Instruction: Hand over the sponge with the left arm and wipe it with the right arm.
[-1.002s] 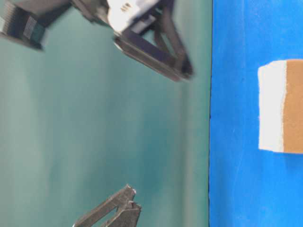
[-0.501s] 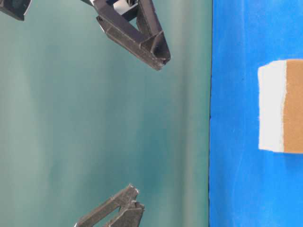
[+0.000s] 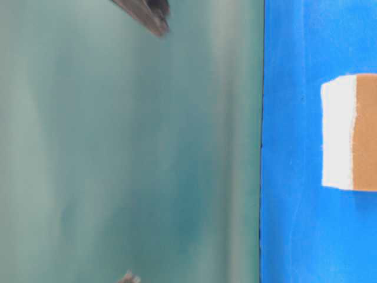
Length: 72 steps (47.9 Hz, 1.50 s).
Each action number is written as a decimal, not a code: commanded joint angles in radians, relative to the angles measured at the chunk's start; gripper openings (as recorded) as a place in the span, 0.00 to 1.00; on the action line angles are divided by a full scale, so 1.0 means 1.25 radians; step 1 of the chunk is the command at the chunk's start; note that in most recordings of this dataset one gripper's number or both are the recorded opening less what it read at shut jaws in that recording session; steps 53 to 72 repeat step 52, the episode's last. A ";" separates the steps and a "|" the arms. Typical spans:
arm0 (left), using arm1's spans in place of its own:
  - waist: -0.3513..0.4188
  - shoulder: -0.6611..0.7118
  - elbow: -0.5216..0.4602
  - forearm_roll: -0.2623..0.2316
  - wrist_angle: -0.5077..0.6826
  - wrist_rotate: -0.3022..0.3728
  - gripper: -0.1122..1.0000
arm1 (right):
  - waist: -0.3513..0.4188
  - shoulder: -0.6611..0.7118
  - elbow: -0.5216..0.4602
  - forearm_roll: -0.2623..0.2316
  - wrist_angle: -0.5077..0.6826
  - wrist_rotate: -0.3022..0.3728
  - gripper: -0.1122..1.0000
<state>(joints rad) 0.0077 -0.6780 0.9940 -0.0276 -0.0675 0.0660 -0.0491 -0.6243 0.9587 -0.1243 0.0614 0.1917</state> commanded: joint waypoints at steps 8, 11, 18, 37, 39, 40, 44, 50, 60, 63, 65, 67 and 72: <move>-0.001 -0.156 0.028 0.001 0.092 0.002 0.90 | 0.000 -0.169 0.026 -0.002 0.109 -0.002 0.77; -0.001 -0.195 0.039 0.001 0.120 0.004 0.90 | 0.001 -0.218 0.045 -0.002 0.134 -0.002 0.77; -0.001 -0.295 0.087 0.001 0.162 0.005 0.90 | 0.000 -0.307 0.103 -0.002 0.153 -0.002 0.77; 0.000 -0.508 0.238 0.001 0.172 0.004 0.90 | 0.001 -0.454 0.270 0.025 0.088 0.009 0.76; -0.001 -0.518 0.248 0.001 0.172 0.004 0.89 | 0.001 -0.457 0.281 0.025 0.077 0.012 0.76; 0.000 -0.519 0.252 0.000 0.172 0.002 0.89 | 0.000 -0.457 0.285 0.025 0.072 0.013 0.76; -0.001 -0.528 0.265 0.001 0.172 0.001 0.89 | 0.000 -0.454 0.292 0.025 0.056 0.017 0.76; -0.001 -0.525 0.268 0.001 0.172 0.002 0.89 | 0.000 -0.455 0.292 0.025 0.054 0.017 0.76; -0.001 -0.526 0.268 0.000 0.172 0.001 0.89 | 0.000 -0.455 0.292 0.025 0.054 0.017 0.76; -0.001 -0.526 0.268 0.000 0.172 0.001 0.89 | 0.000 -0.455 0.292 0.025 0.054 0.017 0.76; -0.001 -0.526 0.268 0.000 0.172 0.001 0.89 | 0.000 -0.455 0.292 0.025 0.054 0.017 0.76; -0.001 -0.526 0.268 0.000 0.172 0.001 0.89 | 0.000 -0.455 0.292 0.025 0.054 0.017 0.76; -0.001 -0.526 0.268 0.000 0.172 0.001 0.89 | 0.000 -0.455 0.292 0.025 0.054 0.017 0.76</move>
